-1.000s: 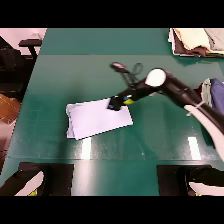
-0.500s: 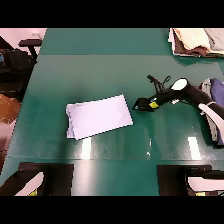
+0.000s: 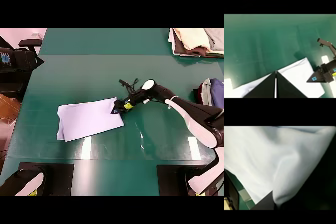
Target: Fold the shirts.
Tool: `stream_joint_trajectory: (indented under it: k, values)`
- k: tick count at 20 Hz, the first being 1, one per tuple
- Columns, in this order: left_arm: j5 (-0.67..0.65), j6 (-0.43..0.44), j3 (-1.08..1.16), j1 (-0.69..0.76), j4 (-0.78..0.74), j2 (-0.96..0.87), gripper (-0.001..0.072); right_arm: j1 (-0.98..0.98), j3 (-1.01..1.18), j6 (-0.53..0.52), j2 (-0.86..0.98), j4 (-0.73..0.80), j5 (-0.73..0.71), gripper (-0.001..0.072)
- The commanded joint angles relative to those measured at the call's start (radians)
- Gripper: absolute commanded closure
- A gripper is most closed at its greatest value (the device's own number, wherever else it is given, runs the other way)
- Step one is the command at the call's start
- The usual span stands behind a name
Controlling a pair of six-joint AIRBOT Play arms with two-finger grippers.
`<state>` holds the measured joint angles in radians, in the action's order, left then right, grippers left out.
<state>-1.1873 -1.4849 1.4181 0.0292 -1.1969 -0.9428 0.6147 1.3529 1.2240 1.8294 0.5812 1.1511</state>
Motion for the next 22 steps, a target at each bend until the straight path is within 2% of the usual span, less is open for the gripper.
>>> stream_joint_trajectory:
  k: [1,3,5,10,16,19,22]
  values:
    - [-0.001,-0.005,0.000,0.002,0.004,0.000,0.0685,0.011,0.070,-0.020,0.002,-0.028,-0.018,0.0698]
    - [-0.002,-0.008,0.000,0.002,0.026,0.000,0.0685,-0.069,0.074,0.000,-0.071,0.003,-0.043,0.0698]
    - [-0.002,-0.008,0.000,0.002,0.058,0.000,0.0685,-0.188,0.075,0.087,-0.163,0.125,-0.051,0.0697]
    - [0.038,-0.008,-0.004,0.002,0.113,0.000,0.0686,-0.586,0.075,0.148,-0.385,0.336,-0.048,0.0698]
    - [0.076,-0.008,-0.029,0.002,0.196,-0.021,0.0685,-1.041,0.081,0.144,-0.480,0.318,-0.119,0.0698]
    - [0.071,-0.008,-0.029,0.002,0.218,-0.054,0.0685,-1.151,0.156,0.117,-0.444,0.244,-0.130,0.0698]
    - [0.070,-0.007,-0.029,0.002,0.239,-0.082,0.0685,-1.171,0.282,0.117,-0.380,0.239,-0.116,0.0698]
